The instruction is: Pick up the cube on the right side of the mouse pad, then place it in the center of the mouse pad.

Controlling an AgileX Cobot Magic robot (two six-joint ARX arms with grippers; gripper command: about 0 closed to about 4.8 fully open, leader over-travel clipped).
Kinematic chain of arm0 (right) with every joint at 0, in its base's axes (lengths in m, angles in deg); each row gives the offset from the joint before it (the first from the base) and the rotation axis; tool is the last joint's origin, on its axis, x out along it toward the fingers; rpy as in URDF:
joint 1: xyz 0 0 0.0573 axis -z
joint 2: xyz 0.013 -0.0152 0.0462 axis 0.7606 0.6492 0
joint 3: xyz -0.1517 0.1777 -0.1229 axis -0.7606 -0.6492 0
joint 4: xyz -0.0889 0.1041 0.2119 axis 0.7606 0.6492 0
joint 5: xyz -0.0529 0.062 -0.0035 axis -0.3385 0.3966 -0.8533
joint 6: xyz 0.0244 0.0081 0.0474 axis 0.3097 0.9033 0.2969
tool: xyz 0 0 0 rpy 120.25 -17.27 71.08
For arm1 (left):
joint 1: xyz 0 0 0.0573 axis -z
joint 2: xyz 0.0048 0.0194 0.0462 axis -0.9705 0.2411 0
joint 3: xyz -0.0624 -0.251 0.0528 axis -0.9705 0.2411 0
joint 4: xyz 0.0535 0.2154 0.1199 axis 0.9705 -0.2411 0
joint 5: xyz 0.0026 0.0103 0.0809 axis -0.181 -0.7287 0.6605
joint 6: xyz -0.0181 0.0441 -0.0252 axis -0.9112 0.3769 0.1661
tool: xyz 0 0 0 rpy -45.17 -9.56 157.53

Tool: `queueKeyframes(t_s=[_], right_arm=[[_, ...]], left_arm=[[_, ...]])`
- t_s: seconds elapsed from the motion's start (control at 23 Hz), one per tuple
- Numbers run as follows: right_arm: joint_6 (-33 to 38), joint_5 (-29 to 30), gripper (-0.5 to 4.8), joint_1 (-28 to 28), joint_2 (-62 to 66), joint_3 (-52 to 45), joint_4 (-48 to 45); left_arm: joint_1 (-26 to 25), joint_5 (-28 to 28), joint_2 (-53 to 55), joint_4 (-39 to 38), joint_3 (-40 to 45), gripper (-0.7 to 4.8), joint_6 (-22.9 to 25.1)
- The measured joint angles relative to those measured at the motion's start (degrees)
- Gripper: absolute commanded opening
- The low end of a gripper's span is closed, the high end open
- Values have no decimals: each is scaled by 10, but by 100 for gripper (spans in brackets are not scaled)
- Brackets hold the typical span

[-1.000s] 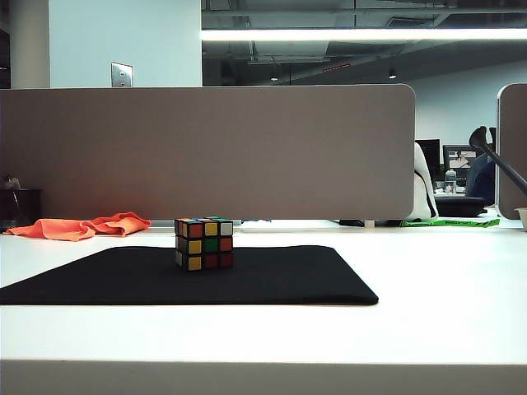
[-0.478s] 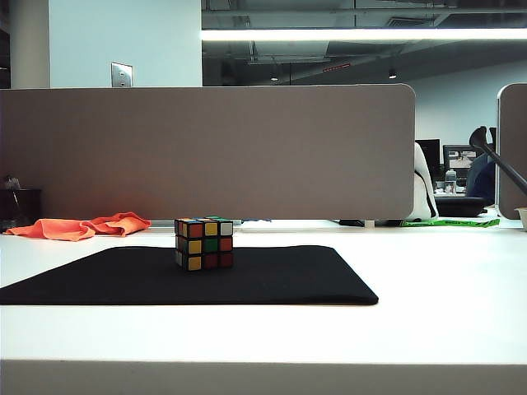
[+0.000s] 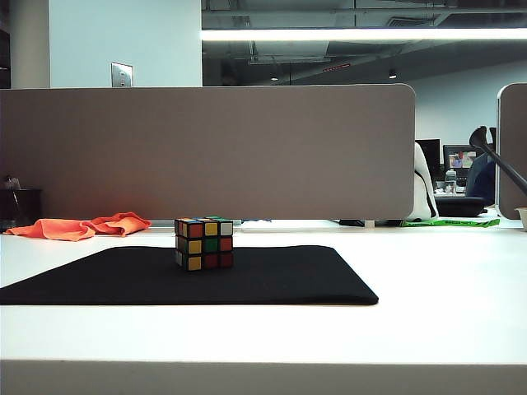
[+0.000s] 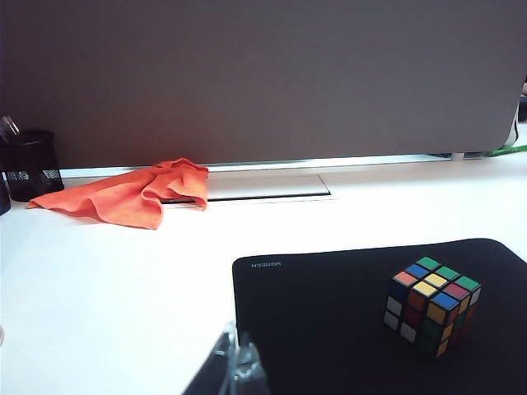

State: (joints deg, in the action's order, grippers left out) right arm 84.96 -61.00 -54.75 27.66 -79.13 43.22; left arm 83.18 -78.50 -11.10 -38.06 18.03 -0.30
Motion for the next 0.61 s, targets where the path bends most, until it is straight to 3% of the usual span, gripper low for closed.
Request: queueKeyframes(t_s=[0.13,0.35,0.61], right_arm=[[-3,43,-6,34,0,-10,0],[-4,45,-6,41,0,-16,-11],[-3,57,-6,41,0,-18,-13]], left_arm=[[0,0,0,0,0,-6,5],[0,1,0,0,0,-6,14],[0,63,0,-5,11,-6,18]])
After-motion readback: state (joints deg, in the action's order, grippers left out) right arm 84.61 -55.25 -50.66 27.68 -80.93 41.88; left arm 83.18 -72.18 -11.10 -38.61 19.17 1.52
